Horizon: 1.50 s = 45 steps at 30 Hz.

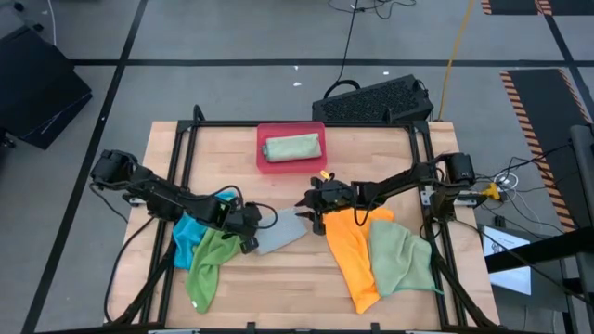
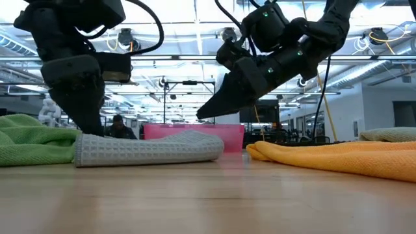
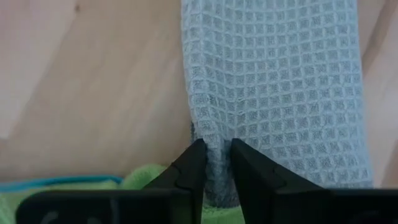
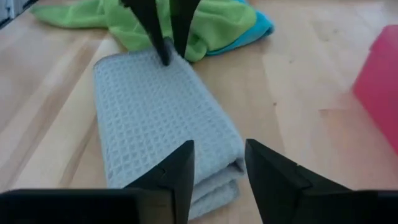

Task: Fold microfiber towels
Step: Fold the gray towel, then stack the folded gray towel on top of the folded light green towel in the red bin

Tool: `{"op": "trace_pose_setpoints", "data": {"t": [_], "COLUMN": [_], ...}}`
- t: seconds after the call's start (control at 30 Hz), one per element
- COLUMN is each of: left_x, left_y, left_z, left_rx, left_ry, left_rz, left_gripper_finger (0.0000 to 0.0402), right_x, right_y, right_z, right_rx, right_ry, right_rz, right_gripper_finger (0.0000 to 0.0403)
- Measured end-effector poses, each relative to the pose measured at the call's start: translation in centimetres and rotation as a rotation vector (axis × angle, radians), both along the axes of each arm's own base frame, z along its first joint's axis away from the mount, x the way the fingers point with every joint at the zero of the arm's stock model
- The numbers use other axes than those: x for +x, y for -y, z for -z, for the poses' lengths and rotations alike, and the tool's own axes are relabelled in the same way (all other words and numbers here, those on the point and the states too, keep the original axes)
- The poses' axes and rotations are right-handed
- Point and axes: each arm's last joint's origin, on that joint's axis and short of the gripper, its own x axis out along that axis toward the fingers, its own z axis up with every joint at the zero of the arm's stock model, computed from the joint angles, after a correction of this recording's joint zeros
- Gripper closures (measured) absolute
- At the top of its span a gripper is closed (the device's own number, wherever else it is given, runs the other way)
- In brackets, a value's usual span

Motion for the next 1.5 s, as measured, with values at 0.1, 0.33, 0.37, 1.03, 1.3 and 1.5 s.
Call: {"op": "trace_pose_setpoints", "data": {"t": [0.1, 0.33, 0.37, 1.03, 1.3, 1.5], "left_x": [0.0, 0.0, 0.2, 2.1, 1.4, 0.7], "left_y": [0.1, 0.0, -0.1, 6.5, 9.1, 9.9], "left_z": [0.0, -0.6, -1.0, -1.3, 0.2, 2.0], "left_rx": [-0.044, -0.049, -0.058, 0.228, 0.287, 0.416], "left_ry": [-0.011, -0.007, 0.005, 0.358, 0.338, 0.277], "left_rz": [-0.011, 0.014, 0.020, 0.298, 0.382, 0.393], "left_gripper_finger": [0.0306, 0.0234, 0.0227, 0.0143, 0.0119, 0.0119], "right_x": [-0.1, 1.4, 1.7, 4.3, 3.7, 2.9], "right_y": [-0.6, -1.0, -0.8, -0.1, -1.3, -2.6], "right_z": [0.4, 2.1, 2.8, 6.5, 2.6, 1.2], "right_rx": [-0.005, 0.039, 0.050, 0.117, 0.123, 0.081], "right_ry": [0.010, 0.179, 0.178, 0.044, 0.031, -0.041], "right_rz": [-0.059, -0.137, -0.130, -0.077, -0.092, -0.027], "right_gripper_finger": [0.0279, 0.0325, 0.0334, 0.0397, 0.0396, 0.0396]}}
